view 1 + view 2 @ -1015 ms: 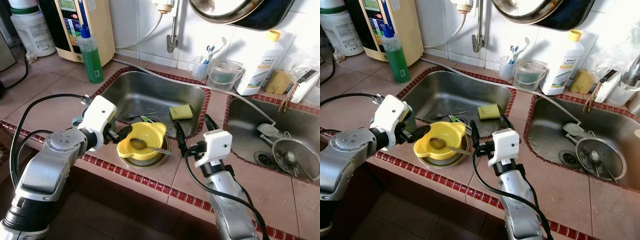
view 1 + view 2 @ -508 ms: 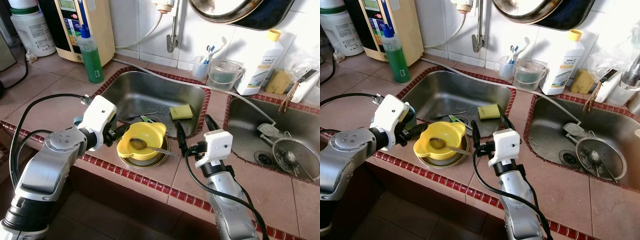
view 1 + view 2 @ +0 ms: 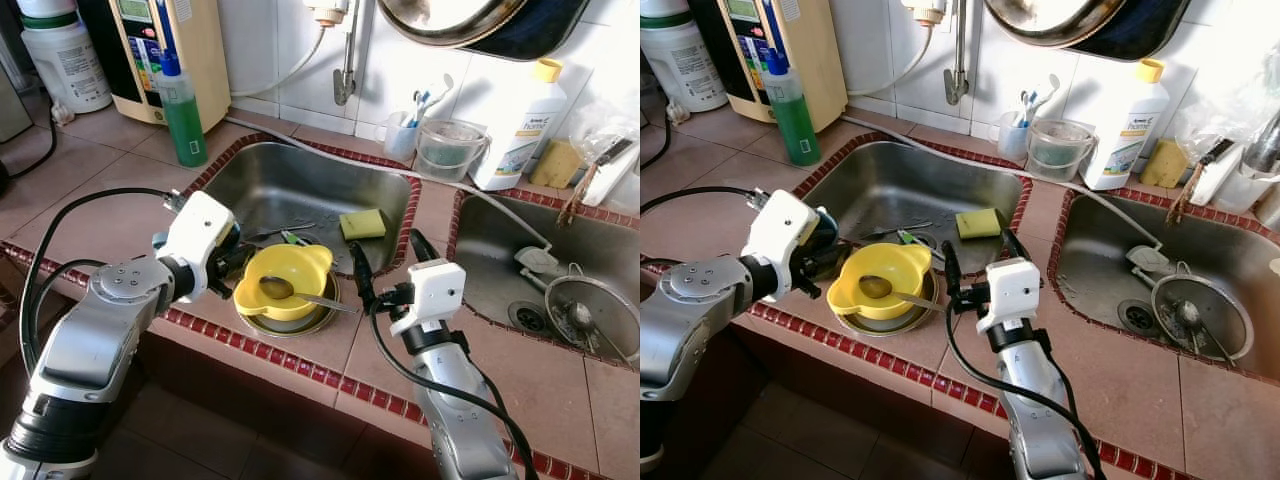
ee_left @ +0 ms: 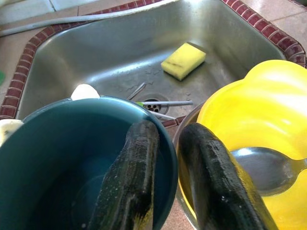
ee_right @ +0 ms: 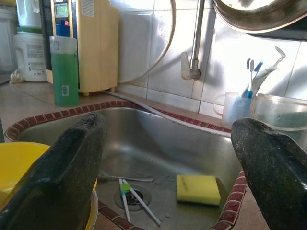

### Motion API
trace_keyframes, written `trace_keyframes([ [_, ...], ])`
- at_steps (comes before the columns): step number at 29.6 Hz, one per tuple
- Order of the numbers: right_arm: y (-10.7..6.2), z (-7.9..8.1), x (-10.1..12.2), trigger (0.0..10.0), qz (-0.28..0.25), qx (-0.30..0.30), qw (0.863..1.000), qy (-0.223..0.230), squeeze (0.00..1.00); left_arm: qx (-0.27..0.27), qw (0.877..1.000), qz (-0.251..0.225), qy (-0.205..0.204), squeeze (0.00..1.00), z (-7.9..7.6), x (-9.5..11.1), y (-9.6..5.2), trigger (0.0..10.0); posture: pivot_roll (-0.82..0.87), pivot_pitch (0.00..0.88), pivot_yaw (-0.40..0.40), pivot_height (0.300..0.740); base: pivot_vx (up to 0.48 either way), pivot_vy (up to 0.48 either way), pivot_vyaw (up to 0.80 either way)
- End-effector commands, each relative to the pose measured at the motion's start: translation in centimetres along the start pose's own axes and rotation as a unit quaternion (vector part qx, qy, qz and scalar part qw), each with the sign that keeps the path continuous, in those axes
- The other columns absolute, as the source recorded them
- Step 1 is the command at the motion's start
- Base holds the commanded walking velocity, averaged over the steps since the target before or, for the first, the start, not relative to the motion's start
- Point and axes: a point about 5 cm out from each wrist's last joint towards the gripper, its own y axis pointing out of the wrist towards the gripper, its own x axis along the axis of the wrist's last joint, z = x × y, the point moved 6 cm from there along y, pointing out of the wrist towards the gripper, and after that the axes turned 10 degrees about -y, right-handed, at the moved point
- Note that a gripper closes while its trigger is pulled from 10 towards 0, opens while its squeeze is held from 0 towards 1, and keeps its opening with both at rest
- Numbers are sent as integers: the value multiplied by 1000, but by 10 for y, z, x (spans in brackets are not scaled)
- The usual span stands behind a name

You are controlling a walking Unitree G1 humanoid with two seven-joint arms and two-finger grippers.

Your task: Kitchen organization

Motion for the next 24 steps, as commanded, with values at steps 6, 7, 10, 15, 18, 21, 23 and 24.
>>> trace_keyframes([
  [6, 1, 0, 5, 10000, -7, -1, 1000, 2, 0, -4, 1000, -3, 10, 0, -2, 4, -2, 0, -170, 47, 11, 740, 0, 0, 0],
  [7, 1, 0, 5, 10000, -7, -1, 1000, 2, 0, -4, 1000, -3, 10, 0, -2, 4, -2, 0, -170, 47, 11, 740, 0, 0, 0],
  [10, 2, -1, 6, 10000, -7, -3, 1000, 2, 0, -3, 1000, -4, 9, 0, -1, 5, -2, 0, -172, 53, 11, 740, 0, 0, 0],
  [15, 1, -2, 5, 10000, -6, -4, 1000, 2, 0, -2, 1000, -4, 8, 0, -1, 5, -2, 0, -174, 57, 12, 740, 0, 0, 0],
  [18, 1, -3, 5, 10000, -6, -5, 1000, 2, 0, -1, 1000, -6, 8, 0, -1, 5, -2, 0, -174, 58, 12, 740, 0, 0, 0],
  [21, 1, -3, 5, 10000, -6, -5, 1000, 2, 0, 0, 1000, -7, 8, 0, 0, 5, -2, 0, -174, 58, 12, 740, 0, 0, 0],
  [23, 1, -3, 5, 10000, -6, -6, 1000, 2, 0, 15, 1000, -21, 5, 0, 5, 11, -2, 0, -175, 58, 11, 740, 0, 0, 0],
  [24, 1, -3, 5, 10000, -7, -6, 1000, 2, 0, 21, 999, -26, 4, 0, 7, 13, -1, 0, -174, 58, 9, 740, 0, 0, 0],
])
